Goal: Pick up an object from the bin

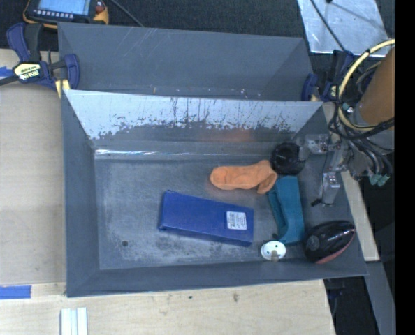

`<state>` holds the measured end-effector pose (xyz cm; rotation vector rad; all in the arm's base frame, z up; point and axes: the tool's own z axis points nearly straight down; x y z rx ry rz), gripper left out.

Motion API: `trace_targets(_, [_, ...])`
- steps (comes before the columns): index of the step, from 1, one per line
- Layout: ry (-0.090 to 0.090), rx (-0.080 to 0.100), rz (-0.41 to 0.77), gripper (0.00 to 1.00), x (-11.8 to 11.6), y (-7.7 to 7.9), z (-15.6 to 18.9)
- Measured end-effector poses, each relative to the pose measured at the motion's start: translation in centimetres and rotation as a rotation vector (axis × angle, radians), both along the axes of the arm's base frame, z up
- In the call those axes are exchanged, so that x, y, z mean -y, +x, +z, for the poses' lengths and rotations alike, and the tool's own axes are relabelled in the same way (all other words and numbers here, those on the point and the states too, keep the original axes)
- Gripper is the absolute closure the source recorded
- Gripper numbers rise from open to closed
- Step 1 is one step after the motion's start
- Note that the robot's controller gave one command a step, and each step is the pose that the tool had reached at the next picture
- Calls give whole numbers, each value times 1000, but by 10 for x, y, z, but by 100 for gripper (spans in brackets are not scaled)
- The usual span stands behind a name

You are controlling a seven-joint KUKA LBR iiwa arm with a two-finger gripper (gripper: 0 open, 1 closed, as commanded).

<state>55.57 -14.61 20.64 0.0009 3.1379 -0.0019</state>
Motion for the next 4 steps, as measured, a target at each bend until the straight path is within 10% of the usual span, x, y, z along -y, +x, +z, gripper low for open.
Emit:
trace_targets(1, [0,6,-33,0,-21,29,-61])
trace_targets(2, [3,-4,-41,0,-17,11,-87])
trace_targets(4, [1,2,-96,0,-50,33,-122])
